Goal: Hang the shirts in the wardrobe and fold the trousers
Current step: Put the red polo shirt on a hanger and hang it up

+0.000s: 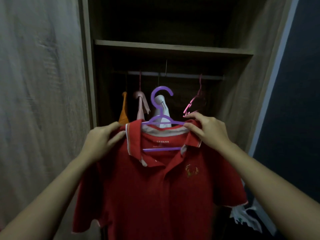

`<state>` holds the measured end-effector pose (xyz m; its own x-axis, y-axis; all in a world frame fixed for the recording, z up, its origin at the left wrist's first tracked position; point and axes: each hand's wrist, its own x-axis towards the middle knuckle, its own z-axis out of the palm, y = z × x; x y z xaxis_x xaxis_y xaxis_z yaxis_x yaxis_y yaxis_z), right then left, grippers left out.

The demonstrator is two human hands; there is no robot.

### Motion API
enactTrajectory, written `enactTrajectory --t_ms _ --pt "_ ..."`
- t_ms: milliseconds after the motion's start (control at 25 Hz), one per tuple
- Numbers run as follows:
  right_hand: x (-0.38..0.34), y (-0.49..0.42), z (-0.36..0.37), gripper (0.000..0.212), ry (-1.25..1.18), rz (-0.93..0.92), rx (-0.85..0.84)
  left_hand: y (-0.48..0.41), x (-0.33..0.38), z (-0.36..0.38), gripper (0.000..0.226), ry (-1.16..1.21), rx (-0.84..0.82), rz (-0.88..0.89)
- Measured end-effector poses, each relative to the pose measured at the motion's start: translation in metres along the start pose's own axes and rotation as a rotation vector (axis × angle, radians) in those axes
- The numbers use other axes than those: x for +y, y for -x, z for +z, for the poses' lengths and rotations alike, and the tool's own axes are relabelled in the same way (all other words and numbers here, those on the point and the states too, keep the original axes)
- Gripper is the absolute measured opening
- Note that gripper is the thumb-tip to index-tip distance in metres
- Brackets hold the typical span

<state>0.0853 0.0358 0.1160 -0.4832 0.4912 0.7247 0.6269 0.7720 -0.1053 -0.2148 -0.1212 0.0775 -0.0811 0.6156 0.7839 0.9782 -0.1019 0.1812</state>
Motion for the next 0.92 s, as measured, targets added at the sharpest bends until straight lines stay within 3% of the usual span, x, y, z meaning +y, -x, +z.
enactTrajectory --t_ms 120,200,280,360,440,680,800,920 --pt "0.015 -0.003 -0.009 0.029 -0.256 0.048 -0.243 -0.004 -0.010 -0.012 0.042 0.083 0.018 -0.071" --pt "0.016 -0.003 -0.006 0.028 -0.264 0.000 -0.305 -0.005 -0.008 -0.014 0.031 0.138 -0.032 -0.054" --pt "0.012 -0.005 -0.001 0.029 -0.261 -0.048 -0.263 -0.009 -0.005 -0.020 0.016 0.290 -0.008 -0.062" --pt "0.013 -0.007 0.002 0.035 -0.325 0.008 -0.158 -0.013 -0.010 -0.029 0.039 0.331 0.061 -0.087" --pt "0.016 -0.012 0.003 0.040 -0.362 0.049 -0.091 -0.013 -0.018 -0.036 0.039 0.310 0.068 -0.085" --pt "0.008 -0.018 -0.006 0.036 -0.415 0.056 -0.085 -0.021 -0.026 -0.045 0.026 0.218 -0.089 -0.031" --pt "0.004 -0.018 -0.015 0.036 -0.183 -0.053 -0.087 -0.015 -0.027 -0.040 0.012 0.274 -0.013 -0.051" --pt "0.000 -0.019 -0.025 0.034 -0.353 -0.026 -0.194 -0.010 -0.025 -0.039 0.014 0.317 0.029 -0.079"
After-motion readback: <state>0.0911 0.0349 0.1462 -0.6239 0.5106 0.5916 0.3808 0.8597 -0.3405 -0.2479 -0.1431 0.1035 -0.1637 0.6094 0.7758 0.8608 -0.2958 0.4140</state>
